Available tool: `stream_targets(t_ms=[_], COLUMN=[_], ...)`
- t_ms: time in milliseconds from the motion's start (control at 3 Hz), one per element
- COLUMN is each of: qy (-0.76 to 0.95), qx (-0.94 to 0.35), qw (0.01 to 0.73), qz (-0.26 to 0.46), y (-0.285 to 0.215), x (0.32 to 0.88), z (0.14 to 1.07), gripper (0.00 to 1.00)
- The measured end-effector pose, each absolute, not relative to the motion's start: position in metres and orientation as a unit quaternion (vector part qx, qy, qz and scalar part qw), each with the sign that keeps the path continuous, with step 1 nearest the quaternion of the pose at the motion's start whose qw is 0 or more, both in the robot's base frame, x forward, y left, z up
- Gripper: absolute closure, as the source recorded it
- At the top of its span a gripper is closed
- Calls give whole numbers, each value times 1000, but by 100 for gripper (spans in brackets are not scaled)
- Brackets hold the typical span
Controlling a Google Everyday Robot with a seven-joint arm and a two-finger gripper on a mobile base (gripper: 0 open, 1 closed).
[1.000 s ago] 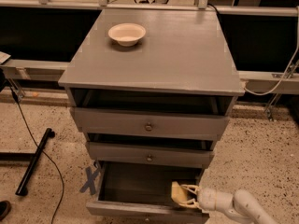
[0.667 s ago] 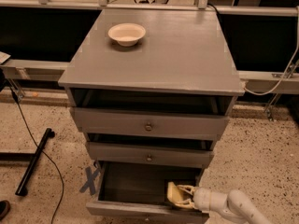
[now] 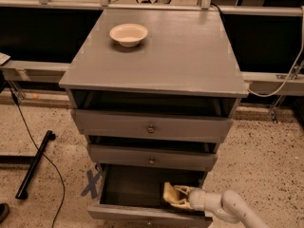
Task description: Place sponge into bottom drawer
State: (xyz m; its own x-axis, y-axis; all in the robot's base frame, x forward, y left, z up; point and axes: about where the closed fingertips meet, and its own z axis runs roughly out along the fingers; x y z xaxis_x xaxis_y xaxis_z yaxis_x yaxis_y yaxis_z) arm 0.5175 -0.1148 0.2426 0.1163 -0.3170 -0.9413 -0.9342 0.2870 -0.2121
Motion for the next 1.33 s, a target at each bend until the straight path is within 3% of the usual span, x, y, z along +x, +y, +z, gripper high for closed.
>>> stream_targets(t_ms=[333,667,1333], qy=[598,600,601], qx=[-519,-508,-504], qw=[535,543,547], qz=[293,295,295], y=[-105,-103,-104], x=[526,535,541], z=[237,238,243], gripper=[100,82,36])
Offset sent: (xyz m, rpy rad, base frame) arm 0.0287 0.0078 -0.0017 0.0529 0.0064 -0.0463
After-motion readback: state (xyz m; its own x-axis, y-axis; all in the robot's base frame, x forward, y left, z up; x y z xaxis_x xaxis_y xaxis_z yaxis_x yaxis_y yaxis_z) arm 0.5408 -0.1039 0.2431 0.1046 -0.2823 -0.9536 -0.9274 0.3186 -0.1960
